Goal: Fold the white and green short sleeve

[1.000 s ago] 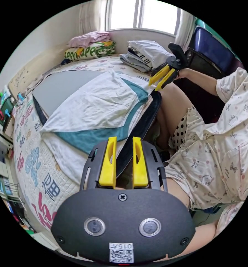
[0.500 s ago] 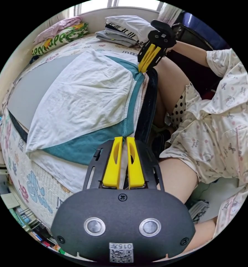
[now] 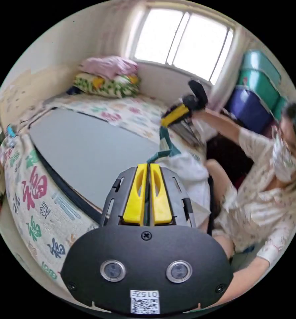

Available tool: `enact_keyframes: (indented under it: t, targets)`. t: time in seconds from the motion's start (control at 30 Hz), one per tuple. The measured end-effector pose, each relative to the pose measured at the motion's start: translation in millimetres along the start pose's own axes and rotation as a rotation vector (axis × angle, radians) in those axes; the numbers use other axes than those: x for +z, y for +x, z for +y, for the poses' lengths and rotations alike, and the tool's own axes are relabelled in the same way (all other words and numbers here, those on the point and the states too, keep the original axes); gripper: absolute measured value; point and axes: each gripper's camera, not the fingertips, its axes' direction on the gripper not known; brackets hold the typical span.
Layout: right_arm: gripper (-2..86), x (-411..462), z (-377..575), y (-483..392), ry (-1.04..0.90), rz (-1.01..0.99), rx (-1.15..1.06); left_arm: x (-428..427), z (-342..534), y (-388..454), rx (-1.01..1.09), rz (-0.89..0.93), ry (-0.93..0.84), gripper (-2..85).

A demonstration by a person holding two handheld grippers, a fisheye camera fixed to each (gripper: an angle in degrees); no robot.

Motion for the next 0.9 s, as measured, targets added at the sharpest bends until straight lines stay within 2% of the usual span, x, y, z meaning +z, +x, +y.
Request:
enact_keyframes:
  t: [0.07,0.17,0.27,0.4,0.57,0.77,0.9]
  targets:
    - [0.4,5.7,-36.3,81.2,0.203,0.048,0.346,5.3,-24.1,-56.5,-0.174,-0.044,0.233,3.5]
    - [6.0,29.9,-38.7,112.0,0.285,0.027,0.488,31.8,-16.6,-68.8,-0.279,-0.096,0.325,7.4]
    - [8.3,65.4,-11.5,97.6,0.231,-0.062,0.423,76.9,7.2,-46.9,-0.281,-0.132,0.227,8.5]
    - [8.6,107.5,30.8,57.8,0.099,-0.068,0.325,140.9,11.2,-22.9,-0.312,-0.128,0.116,8.7]
    - [10.3,142.1,21.1,27.4,0.005,-0.065,0.218,255.8,-83.1,2.1,-0.316,0.011,0.044,12.7]
    - [11.1,181.2,-18.7,70.0,-0.084,-0.217,0.247,411.8,-170.5,29.5,-0.341,0.102,-0.153,16.1]
    - [9.0,180.3,-26.0,89.8,-0.044,-0.215,0.263,464.0,-203.4,45.9,-0.329,-0.041,-0.180,12.2]
